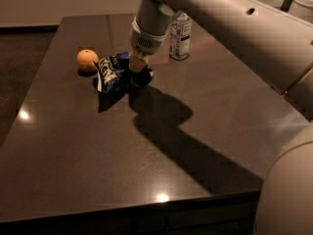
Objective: Move blue chip bag near orange
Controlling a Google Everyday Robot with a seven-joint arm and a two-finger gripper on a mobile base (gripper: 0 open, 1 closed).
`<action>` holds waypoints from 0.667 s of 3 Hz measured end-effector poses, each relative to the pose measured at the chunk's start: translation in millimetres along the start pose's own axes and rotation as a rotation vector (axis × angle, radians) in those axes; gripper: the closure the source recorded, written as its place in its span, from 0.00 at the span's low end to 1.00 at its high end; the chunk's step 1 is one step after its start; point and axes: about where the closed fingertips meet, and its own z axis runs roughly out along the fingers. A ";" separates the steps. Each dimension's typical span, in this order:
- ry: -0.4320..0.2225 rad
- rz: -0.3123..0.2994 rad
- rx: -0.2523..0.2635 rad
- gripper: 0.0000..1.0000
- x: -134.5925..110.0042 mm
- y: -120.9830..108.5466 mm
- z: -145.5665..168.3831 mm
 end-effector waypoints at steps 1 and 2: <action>0.000 -0.004 -0.004 0.35 -2.9 -0.7 6.2; 0.001 -0.005 -0.007 0.12 -2.9 0.0 7.6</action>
Offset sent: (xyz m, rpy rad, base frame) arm 0.0022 0.0039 -0.0037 -0.0003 0.0019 0.0047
